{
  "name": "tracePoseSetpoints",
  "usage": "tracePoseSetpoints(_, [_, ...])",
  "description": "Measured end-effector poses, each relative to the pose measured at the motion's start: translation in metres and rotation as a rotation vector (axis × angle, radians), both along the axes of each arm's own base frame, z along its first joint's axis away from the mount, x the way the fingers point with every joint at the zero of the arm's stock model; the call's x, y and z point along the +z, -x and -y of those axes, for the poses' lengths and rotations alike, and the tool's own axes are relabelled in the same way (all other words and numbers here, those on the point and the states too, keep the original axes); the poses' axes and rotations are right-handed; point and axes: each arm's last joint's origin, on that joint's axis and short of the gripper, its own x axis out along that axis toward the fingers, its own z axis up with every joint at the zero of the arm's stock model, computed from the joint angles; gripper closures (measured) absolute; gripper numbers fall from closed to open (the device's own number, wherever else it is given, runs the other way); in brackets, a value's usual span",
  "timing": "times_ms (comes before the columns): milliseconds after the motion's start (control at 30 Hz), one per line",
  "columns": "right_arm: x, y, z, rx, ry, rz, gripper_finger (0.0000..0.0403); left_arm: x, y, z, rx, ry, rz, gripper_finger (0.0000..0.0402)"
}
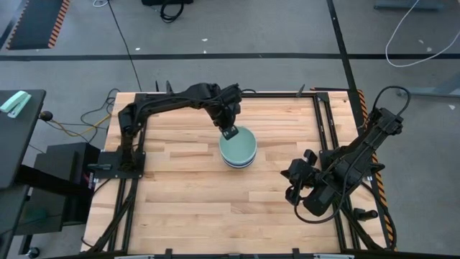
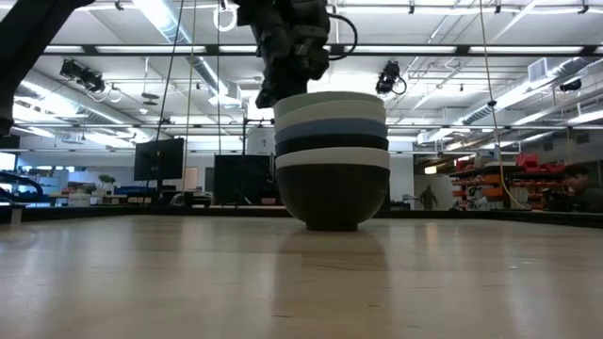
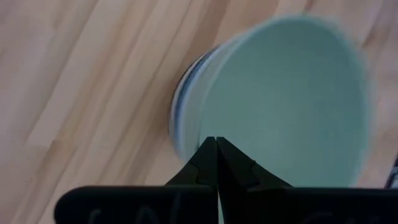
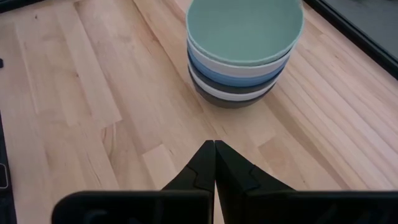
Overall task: Nest bowls inside each other
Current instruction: Stack the green bowl on the white bowl
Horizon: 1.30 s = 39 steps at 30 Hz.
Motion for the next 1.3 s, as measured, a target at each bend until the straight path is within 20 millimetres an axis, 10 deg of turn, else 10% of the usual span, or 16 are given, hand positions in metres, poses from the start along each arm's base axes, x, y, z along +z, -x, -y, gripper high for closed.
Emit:
tracePoseSetpoints(633, [0.0,0.0,0.0,0.002,0.004,-0.003,0.039,-0.004,0.002,-0.007,-0.023,0.061,-0.004,0.0378])
tracePoseSetpoints(1300, [-0.016,-0.001,0.002,0.015,0.124,0.06,0.0398,0.077,0.025,0.045,-0.314,-0.148,0.322,0.038])
